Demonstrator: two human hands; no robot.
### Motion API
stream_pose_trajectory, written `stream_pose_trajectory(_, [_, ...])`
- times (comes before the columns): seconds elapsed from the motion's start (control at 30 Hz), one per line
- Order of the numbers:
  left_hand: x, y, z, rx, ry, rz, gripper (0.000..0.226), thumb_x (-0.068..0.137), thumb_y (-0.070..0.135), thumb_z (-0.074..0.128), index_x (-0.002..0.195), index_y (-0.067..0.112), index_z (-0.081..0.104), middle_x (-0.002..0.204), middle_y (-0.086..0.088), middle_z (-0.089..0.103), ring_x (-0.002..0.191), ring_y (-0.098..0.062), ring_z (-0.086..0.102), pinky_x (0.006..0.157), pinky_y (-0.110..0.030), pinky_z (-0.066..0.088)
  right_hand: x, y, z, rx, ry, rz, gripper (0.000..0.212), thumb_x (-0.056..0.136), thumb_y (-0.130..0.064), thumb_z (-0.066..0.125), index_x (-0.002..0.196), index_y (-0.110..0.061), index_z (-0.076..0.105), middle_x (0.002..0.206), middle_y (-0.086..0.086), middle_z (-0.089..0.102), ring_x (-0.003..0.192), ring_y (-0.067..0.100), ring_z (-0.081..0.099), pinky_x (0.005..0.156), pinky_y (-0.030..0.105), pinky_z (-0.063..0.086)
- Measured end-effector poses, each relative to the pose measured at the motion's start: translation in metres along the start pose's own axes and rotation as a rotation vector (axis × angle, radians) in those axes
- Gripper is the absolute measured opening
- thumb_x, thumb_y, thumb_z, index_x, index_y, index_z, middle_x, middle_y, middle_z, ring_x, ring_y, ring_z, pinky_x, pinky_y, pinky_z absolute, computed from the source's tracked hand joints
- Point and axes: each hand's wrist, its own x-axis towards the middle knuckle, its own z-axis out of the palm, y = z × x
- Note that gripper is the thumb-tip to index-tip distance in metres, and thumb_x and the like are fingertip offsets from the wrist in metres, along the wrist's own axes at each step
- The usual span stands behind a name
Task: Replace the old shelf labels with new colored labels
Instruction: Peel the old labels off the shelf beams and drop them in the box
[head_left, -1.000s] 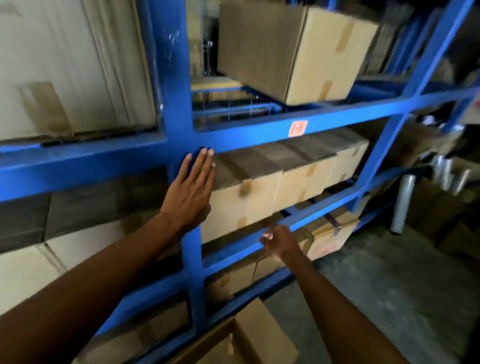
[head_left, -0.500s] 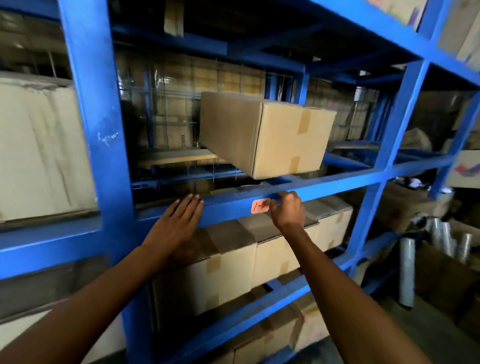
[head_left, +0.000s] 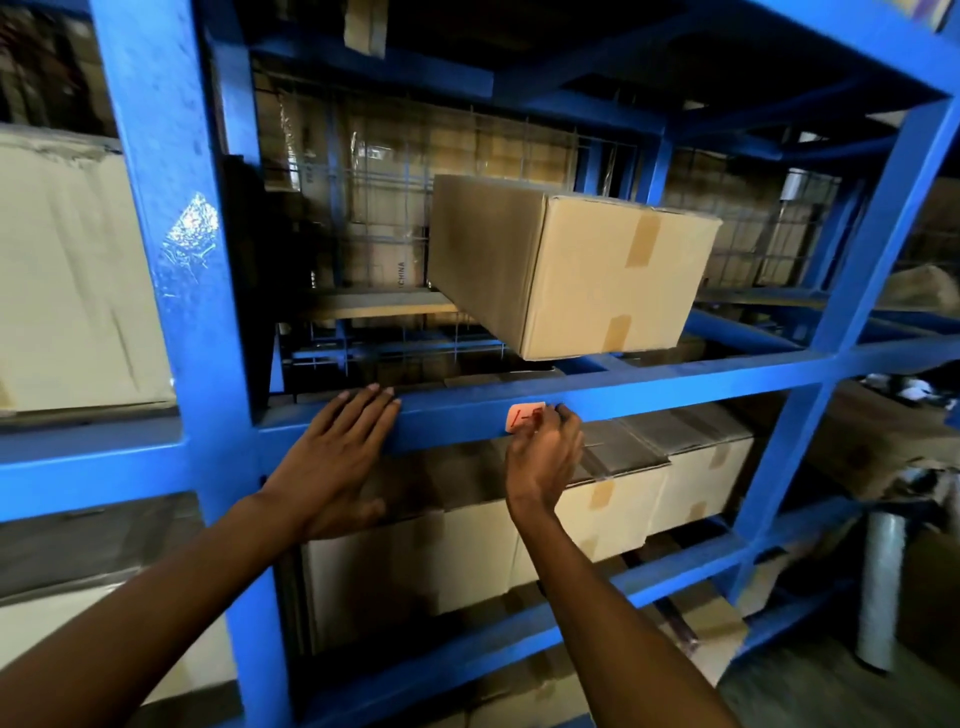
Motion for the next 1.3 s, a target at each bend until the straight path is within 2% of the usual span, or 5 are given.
stream_pose_trajectory(0.37, [-0.016,0.0,-0.005,-0.019,-0.031,0.021,0.108,0.077,0.059,0.051,0.141,0.012,-0.023,0.155,-0.013,-0.019,0.141,-0.029,-0.023,0.115,-0.042,-0.014,-0.027,-0.005,-0.017,0.238,-0.106,-0.28,0.008,0.082,-0.013,0.061,0.078,-0.015,0.055,0.086,0.004,0.058,0.088,0.02,0.054,0.073,0.034,0.049])
stream_pose_trajectory(0.57, [-0.073,-0.005,0.007,0.079,0.054,0.14,0.096,0.051,0.041,0.078,0.134,0.006,0.048,0.143,-0.021,0.042,0.133,-0.034,0.038,0.106,-0.051,0.035,-0.067,-0.019,-0.012,0.31,-0.088,-0.188,0.013,0.08,-0.018,0.067,0.072,-0.011,0.059,0.077,0.007,0.064,0.075,0.02,0.058,0.068,0.035,0.049])
stream_pose_trajectory(0.77, [-0.144,-0.033,0.064,0.209,-0.184,0.17,0.084,0.087,0.036,0.045,0.147,0.002,-0.001,0.149,-0.021,-0.023,0.134,-0.037,-0.03,0.108,-0.049,-0.028,-0.155,-0.01,-0.009,0.269,-0.08,-0.045,0.012,0.075,-0.014,0.068,0.075,-0.018,0.057,0.072,0.001,0.063,0.071,0.02,0.062,0.07,0.036,0.051])
stream_pose_trajectory(0.97, [-0.164,-0.029,0.089,0.206,-0.157,0.211,0.077,0.09,0.033,0.039,0.146,-0.002,0.001,0.153,-0.025,-0.015,0.14,-0.038,-0.019,0.111,-0.05,-0.014,-0.28,0.047,-0.01,0.102,-0.271,0.184,0.027,0.072,-0.005,0.069,0.098,-0.01,0.061,0.074,-0.003,0.063,0.072,0.017,0.062,0.071,0.032,0.051])
stream_pose_trajectory(1.3, [-0.176,-0.016,0.116,0.274,-0.113,0.226,0.095,0.079,0.055,0.047,0.145,-0.002,0.009,0.153,-0.031,-0.005,0.143,-0.043,-0.007,0.115,-0.055,-0.002,-0.403,0.129,-0.005,-0.129,-0.525,0.502,0.024,0.064,-0.008,0.075,0.059,-0.024,0.056,0.059,-0.006,0.058,0.057,0.009,0.054,0.06,0.026,0.046])
